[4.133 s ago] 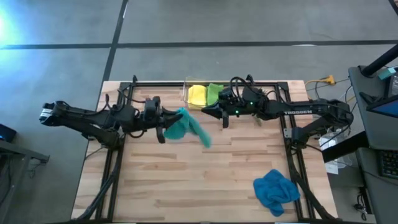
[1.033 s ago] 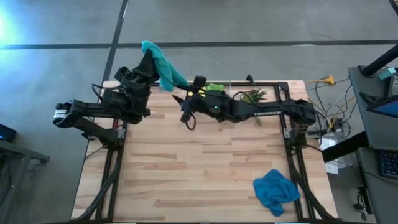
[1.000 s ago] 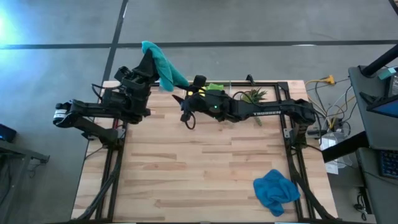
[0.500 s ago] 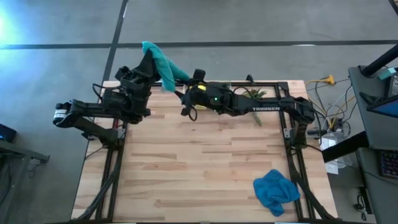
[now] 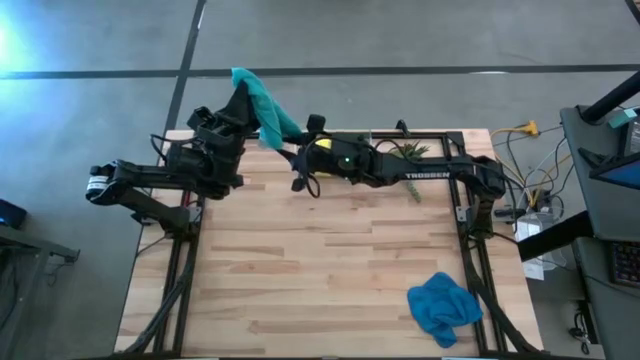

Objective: Fold microfiber towels
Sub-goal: Fold the light blue microfiber towel

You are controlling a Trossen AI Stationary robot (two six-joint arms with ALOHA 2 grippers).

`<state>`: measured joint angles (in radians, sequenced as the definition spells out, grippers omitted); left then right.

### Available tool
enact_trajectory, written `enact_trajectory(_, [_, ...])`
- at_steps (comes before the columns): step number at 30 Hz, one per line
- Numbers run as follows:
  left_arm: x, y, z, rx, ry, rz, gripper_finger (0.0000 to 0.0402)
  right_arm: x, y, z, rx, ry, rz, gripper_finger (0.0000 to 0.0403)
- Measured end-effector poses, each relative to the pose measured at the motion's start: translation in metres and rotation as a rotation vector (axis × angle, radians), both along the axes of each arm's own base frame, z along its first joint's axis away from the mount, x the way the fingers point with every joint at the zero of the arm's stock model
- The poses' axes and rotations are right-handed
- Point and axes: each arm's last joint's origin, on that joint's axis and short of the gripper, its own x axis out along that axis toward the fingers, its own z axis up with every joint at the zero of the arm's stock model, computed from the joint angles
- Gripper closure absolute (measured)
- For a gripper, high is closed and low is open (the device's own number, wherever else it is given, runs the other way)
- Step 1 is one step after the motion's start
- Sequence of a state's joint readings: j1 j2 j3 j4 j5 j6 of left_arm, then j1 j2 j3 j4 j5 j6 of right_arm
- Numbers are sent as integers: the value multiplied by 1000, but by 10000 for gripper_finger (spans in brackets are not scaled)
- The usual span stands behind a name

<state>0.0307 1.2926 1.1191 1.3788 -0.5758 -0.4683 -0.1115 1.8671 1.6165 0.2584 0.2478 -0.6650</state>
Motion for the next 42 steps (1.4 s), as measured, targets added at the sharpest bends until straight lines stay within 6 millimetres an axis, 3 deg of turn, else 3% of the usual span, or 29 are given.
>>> enact_trajectory(5, [1,0,-1,0,9,2,400,0,-1,1,0,-9,-7,383])
enact_trajectory(15, [-4,-1,-4,41,20,-11,400,-7,1,27,111,46,-72,394])
enact_trajectory(23, [-34,-9,-9,106,136,46,400,-45,10,41,245,196,-92,394])
enact_trajectory(29, [-49,-11,-22,98,342,-1,400,-76,24,54,289,161,-66,394])
enact_trajectory(37, [-49,-11,-33,82,406,-33,400,-98,36,61,297,169,-37,394])
enact_trajectory(42, [-44,-12,-43,84,481,-48,400,-118,37,78,320,118,-47,394])
